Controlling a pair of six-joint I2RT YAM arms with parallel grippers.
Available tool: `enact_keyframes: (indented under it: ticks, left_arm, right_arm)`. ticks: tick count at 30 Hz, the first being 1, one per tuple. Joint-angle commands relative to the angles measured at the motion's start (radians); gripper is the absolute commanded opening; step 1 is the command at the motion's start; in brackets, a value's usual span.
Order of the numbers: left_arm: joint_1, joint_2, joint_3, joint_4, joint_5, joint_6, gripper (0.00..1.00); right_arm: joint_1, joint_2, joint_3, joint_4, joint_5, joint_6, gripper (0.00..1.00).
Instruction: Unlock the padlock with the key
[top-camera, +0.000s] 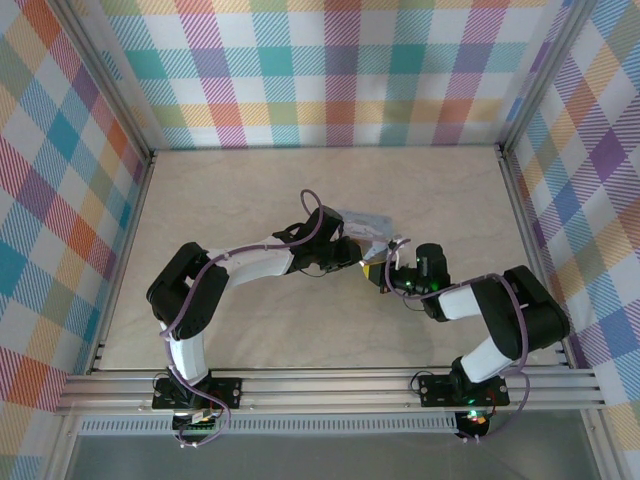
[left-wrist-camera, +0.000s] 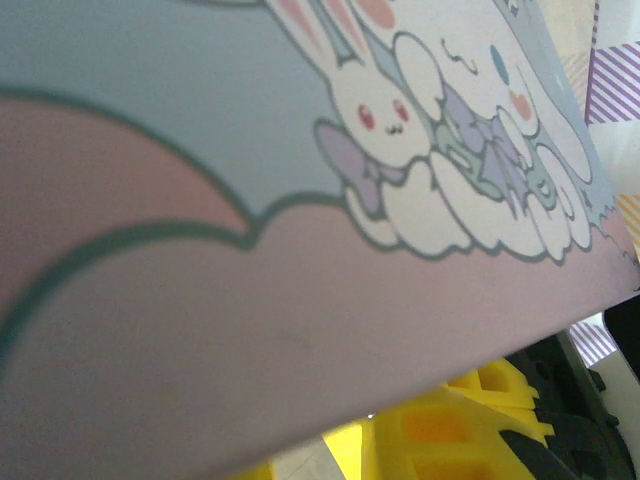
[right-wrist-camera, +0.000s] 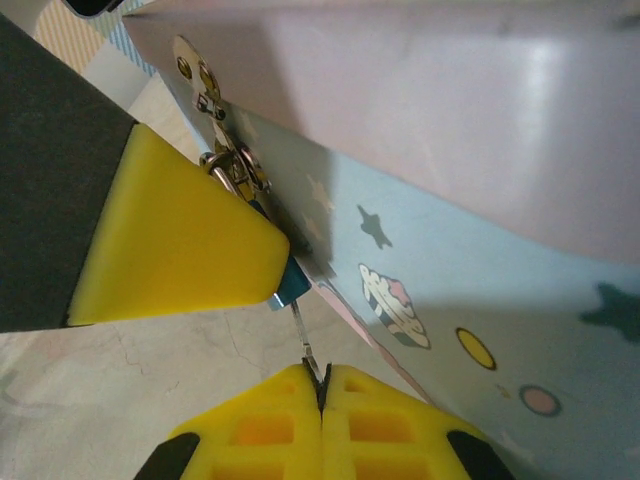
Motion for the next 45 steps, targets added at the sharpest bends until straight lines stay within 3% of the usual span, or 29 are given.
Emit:
enact_keyframes:
  ticks: [1, 11, 28, 45]
  left_arm:
    - [-0.018, -0.057, 0.041, 0.044, 0.083, -0.001, 0.06]
    - [-0.018, -0.057, 0.04, 0.042, 0.085, 0.001, 0.06]
    - [-0.018, -0.06, 0.043, 0.041, 0.085, -0.001, 0.06]
    - [-0.017, -0.044, 0.042, 0.034, 0.089, 0.005, 0.06]
  right_arm:
    - [-0.009, 0.023, 0.039, 0.084, -0.008, -0.017, 0.01]
    - [-0.032, 0.023, 0.061, 0.06, -0.024, -0.047, 0.01]
    - [-0.07, 0.116, 0.091, 0.138, -0.165, 0.013, 0.02]
    - [-0.061, 0.113, 0.12, 0.114, -0.121, -0.018, 0.02]
